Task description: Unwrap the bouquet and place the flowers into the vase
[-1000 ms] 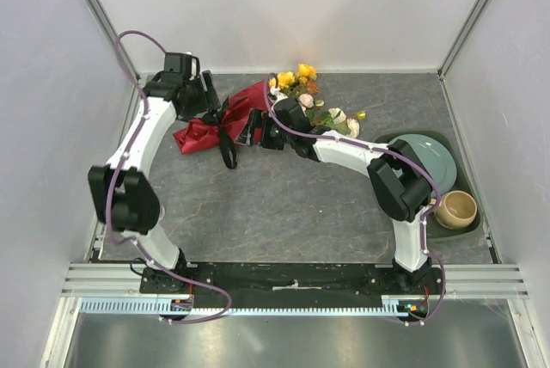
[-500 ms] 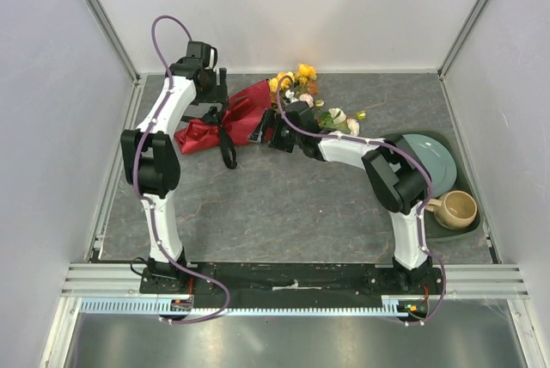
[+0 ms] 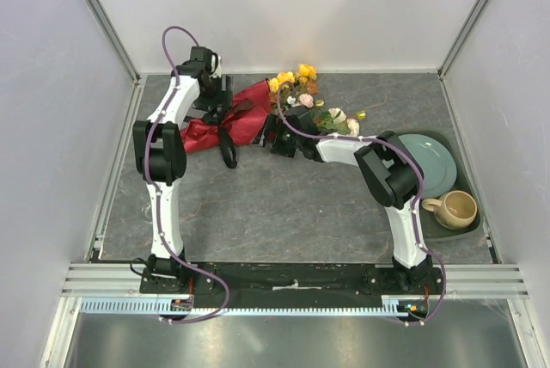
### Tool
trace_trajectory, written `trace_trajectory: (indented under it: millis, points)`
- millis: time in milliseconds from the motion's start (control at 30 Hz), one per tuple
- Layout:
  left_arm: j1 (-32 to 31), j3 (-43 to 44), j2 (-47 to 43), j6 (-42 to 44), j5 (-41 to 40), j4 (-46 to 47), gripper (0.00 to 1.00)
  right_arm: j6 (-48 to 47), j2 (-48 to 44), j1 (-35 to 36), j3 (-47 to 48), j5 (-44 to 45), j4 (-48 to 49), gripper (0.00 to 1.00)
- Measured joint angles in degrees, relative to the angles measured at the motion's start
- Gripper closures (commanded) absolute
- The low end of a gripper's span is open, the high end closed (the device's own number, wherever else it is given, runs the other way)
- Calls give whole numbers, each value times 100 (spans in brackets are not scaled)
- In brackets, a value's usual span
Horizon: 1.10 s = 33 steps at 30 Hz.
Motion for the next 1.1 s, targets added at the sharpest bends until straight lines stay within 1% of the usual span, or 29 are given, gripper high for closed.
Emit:
trace_trajectory:
  millis: [67, 200, 400, 500, 733, 900, 1033, 1100]
  points:
    - [0, -26, 116, -15, 170, -13, 19, 13, 7, -13, 0, 0, 4, 2]
    - [-37, -372, 96, -107, 437, 44, 22, 11, 4, -50, 2, 4, 7, 2]
    - [-179, -1880, -507, -446, 798, 518, 26, -33, 2, -186, -15, 33, 9, 2]
    - [-284, -2673, -981, -763, 1088, 820, 26, -74, -28, -363, -90, 0, 22, 2]
    - [-734, -3943, -2055, -1591, 1493, 1718, 25, -568, -199, -802, -160, -7, -299, 2]
    - [-1185, -4559, -2524, -2188, 1731, 2385, 22, -992, -337, -1075, -160, 103, -715, 2]
    - [-1440, -4846, -2750, -2444, 1762, 2618, 16, -1368, -503, -1294, -160, 302, -1204, 2]
    - [-1469, -5005, -2946, -2463, 1692, 2636, 15, -1611, -664, -1355, -160, 494, -1547, 2]
